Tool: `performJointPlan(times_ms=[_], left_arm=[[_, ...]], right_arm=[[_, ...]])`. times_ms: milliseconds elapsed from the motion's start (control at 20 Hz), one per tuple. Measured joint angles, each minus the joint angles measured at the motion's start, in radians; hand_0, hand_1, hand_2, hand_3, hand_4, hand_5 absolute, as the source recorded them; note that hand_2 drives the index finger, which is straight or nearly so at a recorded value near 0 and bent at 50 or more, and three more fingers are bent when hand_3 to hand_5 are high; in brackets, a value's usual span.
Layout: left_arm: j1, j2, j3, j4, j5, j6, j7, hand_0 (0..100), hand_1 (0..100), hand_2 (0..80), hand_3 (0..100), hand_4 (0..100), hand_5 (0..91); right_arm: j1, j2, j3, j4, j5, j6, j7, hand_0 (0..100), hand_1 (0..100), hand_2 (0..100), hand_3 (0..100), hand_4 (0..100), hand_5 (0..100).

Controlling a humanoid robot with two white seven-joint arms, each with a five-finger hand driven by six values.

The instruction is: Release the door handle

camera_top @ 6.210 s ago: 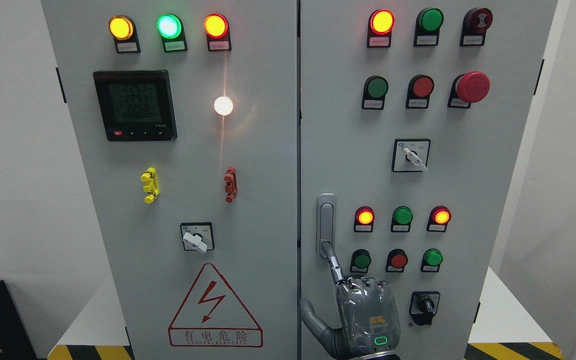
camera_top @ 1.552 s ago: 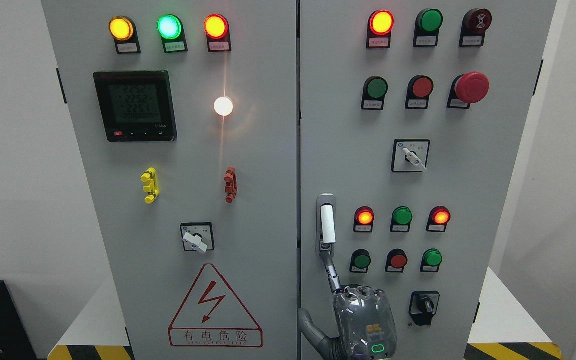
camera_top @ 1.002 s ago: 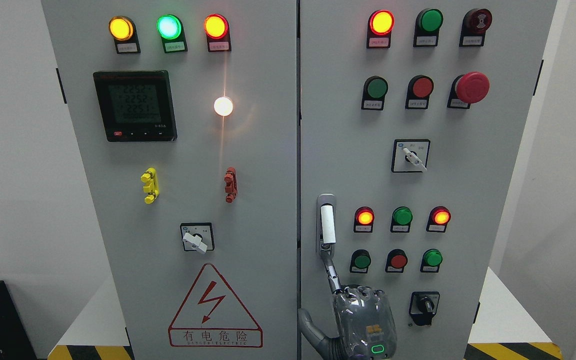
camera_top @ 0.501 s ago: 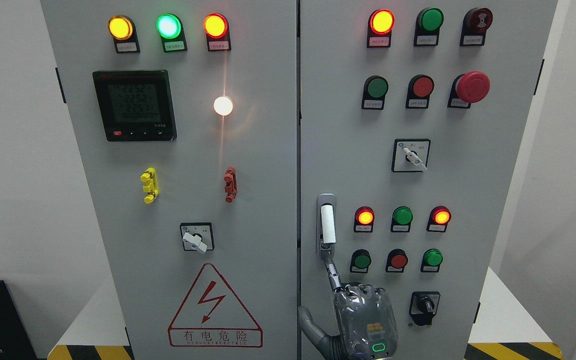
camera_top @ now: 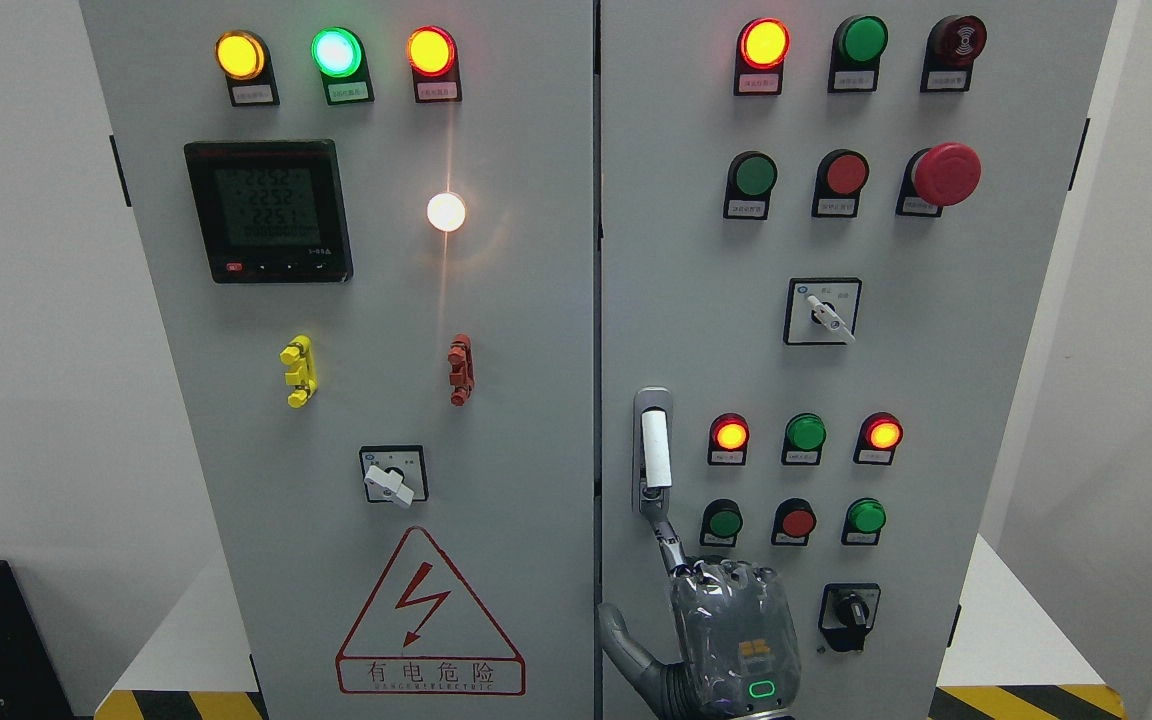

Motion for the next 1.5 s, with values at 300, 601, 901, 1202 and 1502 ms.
performJointPlan(times_ms=[300,601,901,1202,1502], left_arm=[[0.000,0.000,0.000,0.000,0.000,0.000,0.000,12,56,0.0,0,0,0.0],[0.000,0.000,0.000,0.000,0.000,0.000,0.000,12,56,0.0,0,0,0.0],[0.000,0.000,0.000,0.000,0.000,0.000,0.000,12,56,0.0,0,0,0.0],[0.000,0.000,0.000,0.000,0.000,0.000,0.000,12,56,0.0,0,0,0.0],[0.000,0.000,0.000,0.000,0.000,0.000,0.000,12,56,0.0,0,0,0.0]], right_arm=[[0.000,-0.001,0.000,-0.011,0.000,0.000,-0.003,31,26,24,100,100,100],[0.003,-0.002,-0.001,-0.025,-0.001,-0.014,-0.006,31,26,40,100,100,100],[0.011,-0.004,-0.004,-0.046,-0.028,-0.026,-0.008,35,29,47,100,100,100],[0.033,-0.017,-0.006,-0.087,-0.063,-0.030,0.003,39,30,62,100,100,100],[0.067,-0.032,-0.008,-0.131,-0.075,-0.053,0.006,37,29,74,100,99,100]])
